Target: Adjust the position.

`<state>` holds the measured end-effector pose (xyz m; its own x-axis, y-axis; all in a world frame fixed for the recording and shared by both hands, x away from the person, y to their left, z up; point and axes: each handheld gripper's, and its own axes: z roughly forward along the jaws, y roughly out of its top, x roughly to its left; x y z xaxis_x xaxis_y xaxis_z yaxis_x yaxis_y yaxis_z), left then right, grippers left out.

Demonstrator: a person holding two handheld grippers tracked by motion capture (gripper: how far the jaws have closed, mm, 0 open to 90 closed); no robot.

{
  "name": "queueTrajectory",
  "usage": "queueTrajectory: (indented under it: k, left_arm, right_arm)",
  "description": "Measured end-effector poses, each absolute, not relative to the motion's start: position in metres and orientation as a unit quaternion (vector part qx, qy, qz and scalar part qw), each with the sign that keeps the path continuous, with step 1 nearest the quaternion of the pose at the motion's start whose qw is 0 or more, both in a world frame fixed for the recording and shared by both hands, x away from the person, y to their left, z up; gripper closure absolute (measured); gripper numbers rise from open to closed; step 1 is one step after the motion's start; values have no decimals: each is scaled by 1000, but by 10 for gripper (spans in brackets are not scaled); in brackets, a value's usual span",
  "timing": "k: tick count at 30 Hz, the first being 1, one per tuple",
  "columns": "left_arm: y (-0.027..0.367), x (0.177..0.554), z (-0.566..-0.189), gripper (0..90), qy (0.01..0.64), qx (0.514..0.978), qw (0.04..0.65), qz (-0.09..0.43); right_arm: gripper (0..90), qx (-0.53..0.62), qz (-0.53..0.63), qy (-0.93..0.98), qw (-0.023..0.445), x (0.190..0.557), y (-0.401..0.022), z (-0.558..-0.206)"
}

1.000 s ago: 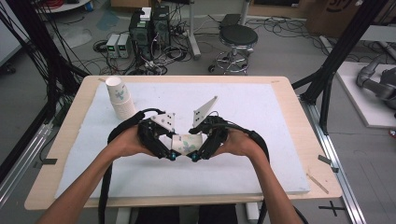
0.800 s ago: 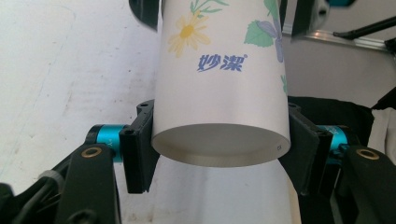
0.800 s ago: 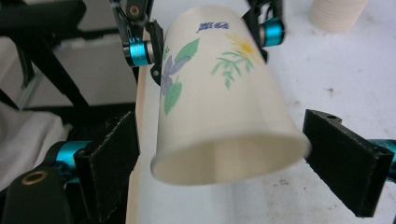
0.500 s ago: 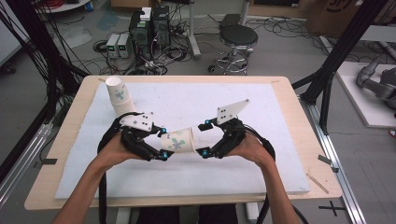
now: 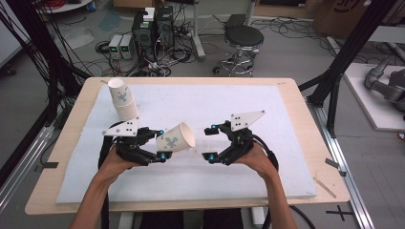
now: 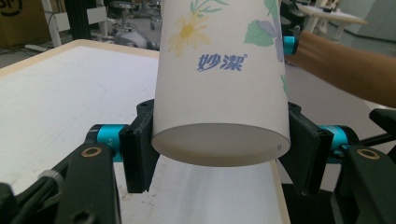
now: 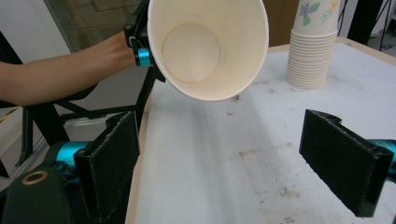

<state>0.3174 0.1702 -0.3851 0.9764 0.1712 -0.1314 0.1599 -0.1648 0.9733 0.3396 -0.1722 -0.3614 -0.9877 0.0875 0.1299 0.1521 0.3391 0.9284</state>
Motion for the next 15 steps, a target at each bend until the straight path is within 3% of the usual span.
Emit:
queueTrajectory:
  k: [15]
  left_arm:
    - [143,316,-399,363,97,736,670,-5]
  right_arm:
    - [122,-54,-614,-786,51,339,-154,-371]
